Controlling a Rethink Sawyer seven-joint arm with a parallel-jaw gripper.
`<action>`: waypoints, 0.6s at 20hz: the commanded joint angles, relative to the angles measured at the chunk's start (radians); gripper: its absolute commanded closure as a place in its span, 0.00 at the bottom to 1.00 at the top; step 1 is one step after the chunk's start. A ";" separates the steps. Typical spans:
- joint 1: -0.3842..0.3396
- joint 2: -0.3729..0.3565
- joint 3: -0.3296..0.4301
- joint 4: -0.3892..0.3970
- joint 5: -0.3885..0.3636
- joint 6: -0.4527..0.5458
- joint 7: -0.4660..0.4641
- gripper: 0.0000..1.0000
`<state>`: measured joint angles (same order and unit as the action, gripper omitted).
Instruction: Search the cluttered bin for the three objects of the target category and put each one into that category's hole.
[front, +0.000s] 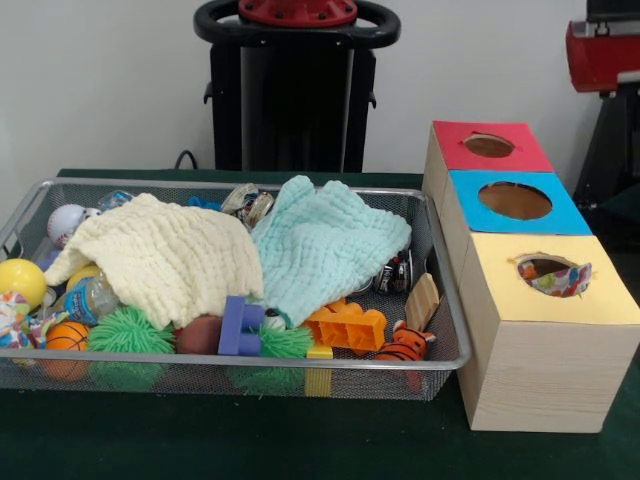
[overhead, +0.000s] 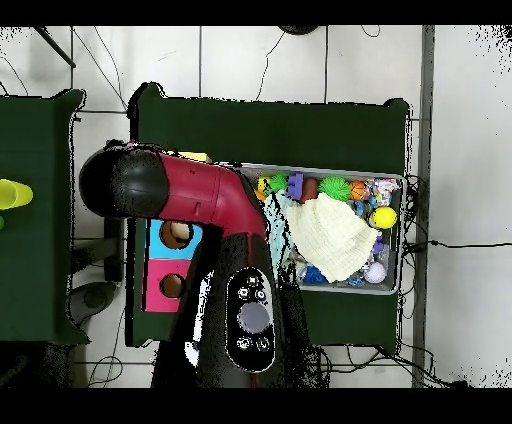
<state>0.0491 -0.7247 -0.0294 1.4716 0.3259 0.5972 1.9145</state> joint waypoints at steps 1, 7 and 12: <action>-0.040 -0.046 -0.045 0.038 -0.098 0.108 0.053 1.00; -0.084 -0.039 -0.066 0.010 -0.164 0.134 0.012 1.00; -0.131 -0.005 -0.059 -0.033 -0.206 0.144 -0.014 1.00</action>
<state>-0.0142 -0.7751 -0.0825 1.4500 0.1934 0.6111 1.9145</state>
